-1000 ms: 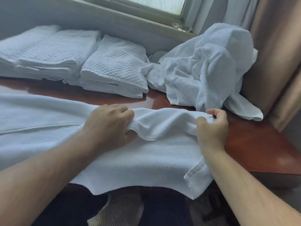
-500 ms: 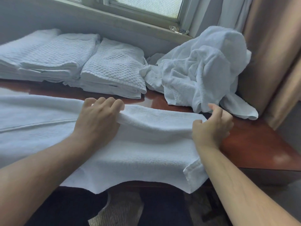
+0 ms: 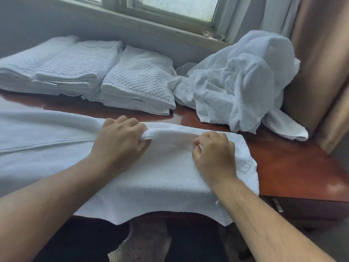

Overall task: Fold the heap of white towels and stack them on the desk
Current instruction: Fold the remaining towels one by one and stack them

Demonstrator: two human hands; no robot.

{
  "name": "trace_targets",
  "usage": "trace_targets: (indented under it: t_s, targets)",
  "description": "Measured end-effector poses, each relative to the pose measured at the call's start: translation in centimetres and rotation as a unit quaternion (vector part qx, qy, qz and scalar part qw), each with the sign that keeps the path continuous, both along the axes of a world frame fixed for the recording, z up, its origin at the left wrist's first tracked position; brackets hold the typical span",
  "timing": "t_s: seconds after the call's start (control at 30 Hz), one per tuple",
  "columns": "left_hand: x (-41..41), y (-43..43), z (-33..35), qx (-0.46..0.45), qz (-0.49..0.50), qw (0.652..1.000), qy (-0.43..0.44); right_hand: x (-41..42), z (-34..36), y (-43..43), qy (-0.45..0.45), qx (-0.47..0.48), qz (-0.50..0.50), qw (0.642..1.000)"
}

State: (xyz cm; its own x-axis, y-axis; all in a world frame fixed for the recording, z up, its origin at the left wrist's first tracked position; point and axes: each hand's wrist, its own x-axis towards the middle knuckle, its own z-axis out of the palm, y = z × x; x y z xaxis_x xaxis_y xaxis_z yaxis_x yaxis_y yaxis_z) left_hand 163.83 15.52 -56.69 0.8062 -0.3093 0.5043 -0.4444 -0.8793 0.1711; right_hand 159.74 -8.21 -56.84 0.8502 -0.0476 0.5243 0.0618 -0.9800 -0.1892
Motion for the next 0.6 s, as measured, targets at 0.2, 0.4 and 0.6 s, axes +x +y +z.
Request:
trace_targets:
  t_s: [0.2,0.4,0.6]
  targets:
    - [-0.02,0.03,0.05,0.042,-0.055,0.998,0.009,0.31,-0.32,-0.80,0.066,0.026,0.042,0.997]
    - [-0.07,-0.06,0.23,0.045,-0.040,0.998,0.030,0.72,-0.10,-0.61,0.052,0.009,0.051,0.997]
    - [-0.21,0.02,0.17,0.058,-0.036,0.997,0.036,0.62,-0.56,-0.99,0.008,0.007,0.035,0.999]
